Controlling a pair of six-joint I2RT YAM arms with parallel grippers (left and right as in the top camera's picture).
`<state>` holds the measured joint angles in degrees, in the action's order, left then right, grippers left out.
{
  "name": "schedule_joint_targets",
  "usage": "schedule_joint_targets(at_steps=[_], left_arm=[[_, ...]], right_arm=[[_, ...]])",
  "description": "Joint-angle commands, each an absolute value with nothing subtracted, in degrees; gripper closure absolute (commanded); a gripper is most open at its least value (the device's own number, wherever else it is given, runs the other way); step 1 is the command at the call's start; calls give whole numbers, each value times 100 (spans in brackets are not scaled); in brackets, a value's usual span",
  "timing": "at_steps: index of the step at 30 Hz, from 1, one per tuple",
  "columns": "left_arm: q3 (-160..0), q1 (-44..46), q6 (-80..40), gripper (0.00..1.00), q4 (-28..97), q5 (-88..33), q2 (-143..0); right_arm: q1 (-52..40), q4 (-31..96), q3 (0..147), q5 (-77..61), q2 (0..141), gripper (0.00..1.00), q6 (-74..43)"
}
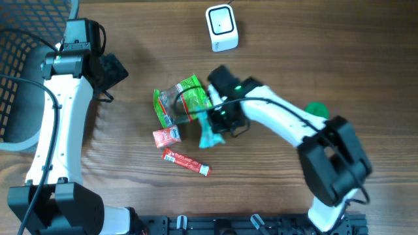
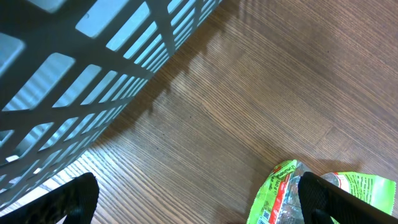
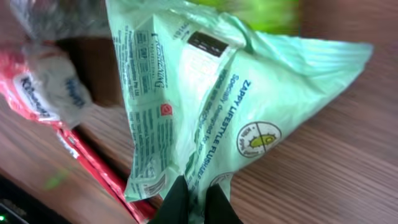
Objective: Scan the item barcode
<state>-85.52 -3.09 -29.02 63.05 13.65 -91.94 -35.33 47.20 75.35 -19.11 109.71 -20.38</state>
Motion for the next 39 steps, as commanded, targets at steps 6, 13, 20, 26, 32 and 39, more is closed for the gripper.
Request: schedule_joint_targets(at_steps=[6, 13, 20, 26, 32, 39], left_arm=[[-8604, -351, -2877, 0, 6307, 1422, -9153], [-8604, -351, -2877, 0, 6307, 1422, -9153], [-8604, -351, -2877, 0, 6307, 1422, -9153], [-8604, -351, -2877, 0, 6307, 1422, -9153], [-8604, -351, -2875, 0, 6307, 1422, -9153], [-8604, -351, -2877, 0, 6307, 1422, -9153]], right_arm=[[-2753, 5039, 7365, -958, 10650, 96, -2106], [-2460, 4735, 7098, -722, 10621, 50, -1944], [-2204, 5238, 7721, -1542, 10106, 66, -1778], [-2204, 4633, 6963, -2818, 10106, 96, -1507], [-1990, 3229, 5889, -3273, 10125, 96, -1645], [-1861, 2244, 5299, -3946, 10224, 96, -1540]])
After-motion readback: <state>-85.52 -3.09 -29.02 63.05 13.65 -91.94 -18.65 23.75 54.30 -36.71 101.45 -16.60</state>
